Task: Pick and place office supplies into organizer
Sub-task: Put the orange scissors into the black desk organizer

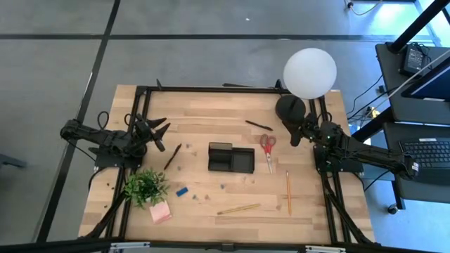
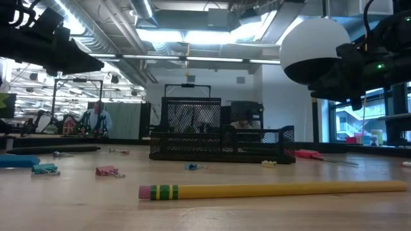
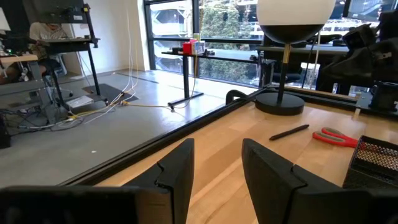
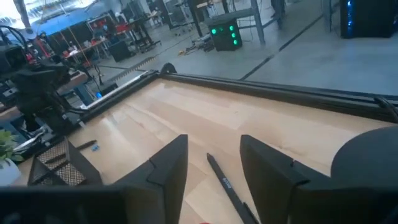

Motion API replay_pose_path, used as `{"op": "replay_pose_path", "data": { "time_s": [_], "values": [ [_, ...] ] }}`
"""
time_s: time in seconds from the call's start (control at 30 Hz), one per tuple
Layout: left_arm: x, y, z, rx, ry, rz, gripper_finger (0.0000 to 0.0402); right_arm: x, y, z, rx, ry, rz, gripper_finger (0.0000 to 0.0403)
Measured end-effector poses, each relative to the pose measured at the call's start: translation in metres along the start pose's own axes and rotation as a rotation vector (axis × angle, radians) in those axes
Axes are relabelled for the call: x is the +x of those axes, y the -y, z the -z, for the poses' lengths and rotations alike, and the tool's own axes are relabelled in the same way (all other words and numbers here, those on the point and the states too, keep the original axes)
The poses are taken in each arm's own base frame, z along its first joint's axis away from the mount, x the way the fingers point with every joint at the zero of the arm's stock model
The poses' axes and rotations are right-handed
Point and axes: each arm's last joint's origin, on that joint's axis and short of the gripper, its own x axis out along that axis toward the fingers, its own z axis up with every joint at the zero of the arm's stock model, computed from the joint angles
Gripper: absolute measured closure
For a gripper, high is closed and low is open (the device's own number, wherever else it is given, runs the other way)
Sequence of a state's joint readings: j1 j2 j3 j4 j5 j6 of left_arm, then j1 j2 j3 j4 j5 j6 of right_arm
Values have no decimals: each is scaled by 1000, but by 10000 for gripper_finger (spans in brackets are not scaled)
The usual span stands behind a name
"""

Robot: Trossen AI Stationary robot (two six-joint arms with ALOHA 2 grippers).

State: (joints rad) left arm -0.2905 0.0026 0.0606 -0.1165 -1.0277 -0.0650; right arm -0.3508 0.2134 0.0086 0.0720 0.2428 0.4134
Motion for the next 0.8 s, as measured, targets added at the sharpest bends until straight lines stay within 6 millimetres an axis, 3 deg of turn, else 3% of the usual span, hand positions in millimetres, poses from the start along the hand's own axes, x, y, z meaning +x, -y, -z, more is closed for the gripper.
{"op": "replay_pose_path", "data": {
  "time_s": [0.37,0.8],
  "values": [
    [0,0,0,-3,0,0,272,0,-3,-4,158,36,-41,141],
    [0,0,0,-1,0,0,272,-2,-15,-32,77,111,-120,138]
  ]
}}
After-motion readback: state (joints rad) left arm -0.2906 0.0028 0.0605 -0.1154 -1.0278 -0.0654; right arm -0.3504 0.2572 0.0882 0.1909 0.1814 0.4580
